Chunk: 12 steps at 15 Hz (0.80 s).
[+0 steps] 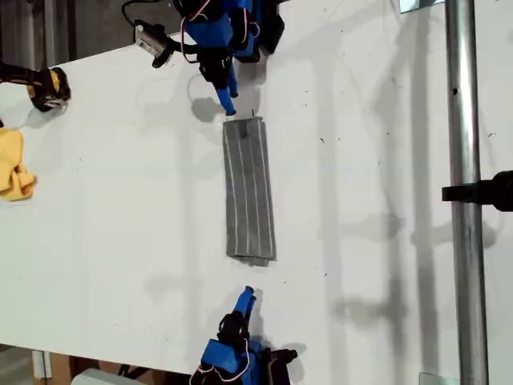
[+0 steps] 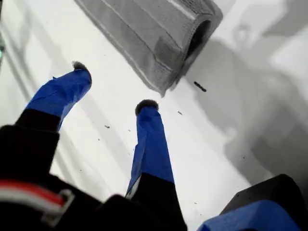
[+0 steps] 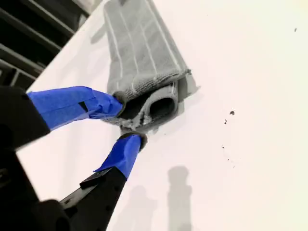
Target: Grasp corners of a towel and fold twice.
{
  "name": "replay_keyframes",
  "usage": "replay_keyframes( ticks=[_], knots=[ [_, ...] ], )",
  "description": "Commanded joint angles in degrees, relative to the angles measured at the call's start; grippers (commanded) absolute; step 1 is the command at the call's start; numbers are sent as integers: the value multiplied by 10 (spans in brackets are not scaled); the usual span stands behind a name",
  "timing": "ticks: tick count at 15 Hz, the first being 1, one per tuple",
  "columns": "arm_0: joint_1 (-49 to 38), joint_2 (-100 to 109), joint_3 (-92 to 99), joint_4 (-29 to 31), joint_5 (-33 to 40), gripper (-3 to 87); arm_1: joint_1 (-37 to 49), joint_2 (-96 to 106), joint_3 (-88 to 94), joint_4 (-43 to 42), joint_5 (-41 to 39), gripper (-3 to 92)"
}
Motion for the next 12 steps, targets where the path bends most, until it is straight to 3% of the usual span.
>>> replay_keyframes(
  ticks=[1, 5, 12],
  knots=[
    [1, 4, 4, -14, -11, 121, 0, -131, -13, -59, 8, 281],
    [10, 4, 18, -31, -16, 115, 19, -491, -107, -171, 11, 325],
    [22, 4, 3, -5, -24, 109, 65, -861, -287, -177, 1, 385]
  ],
)
